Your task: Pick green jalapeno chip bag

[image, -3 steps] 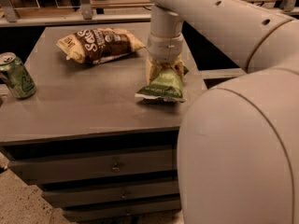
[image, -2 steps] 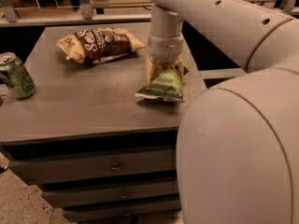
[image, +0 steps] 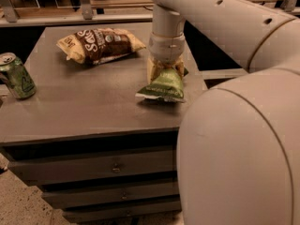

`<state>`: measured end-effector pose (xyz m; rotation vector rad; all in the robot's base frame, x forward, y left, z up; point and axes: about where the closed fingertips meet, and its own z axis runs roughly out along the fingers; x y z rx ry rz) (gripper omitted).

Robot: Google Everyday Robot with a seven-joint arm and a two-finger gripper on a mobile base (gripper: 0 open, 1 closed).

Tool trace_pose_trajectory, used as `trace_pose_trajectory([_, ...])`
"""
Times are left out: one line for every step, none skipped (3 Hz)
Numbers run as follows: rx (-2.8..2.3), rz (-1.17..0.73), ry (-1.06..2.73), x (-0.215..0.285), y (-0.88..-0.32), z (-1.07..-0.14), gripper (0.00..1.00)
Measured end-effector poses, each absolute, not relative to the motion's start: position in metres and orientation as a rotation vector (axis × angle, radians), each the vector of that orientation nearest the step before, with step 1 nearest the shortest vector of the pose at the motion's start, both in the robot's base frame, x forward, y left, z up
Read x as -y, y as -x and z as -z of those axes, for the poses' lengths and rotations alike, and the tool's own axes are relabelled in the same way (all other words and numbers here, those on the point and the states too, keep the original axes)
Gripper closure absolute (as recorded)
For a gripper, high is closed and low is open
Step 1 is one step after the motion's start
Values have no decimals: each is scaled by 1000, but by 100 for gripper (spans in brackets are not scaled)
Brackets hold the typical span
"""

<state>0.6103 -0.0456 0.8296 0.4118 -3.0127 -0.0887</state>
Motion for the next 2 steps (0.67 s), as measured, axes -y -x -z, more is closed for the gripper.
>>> trace_pose_trajectory([3007,231,-537,43,-611,-845,100])
trace_pose_trajectory([2980,672,-879,40,-617,-901,100])
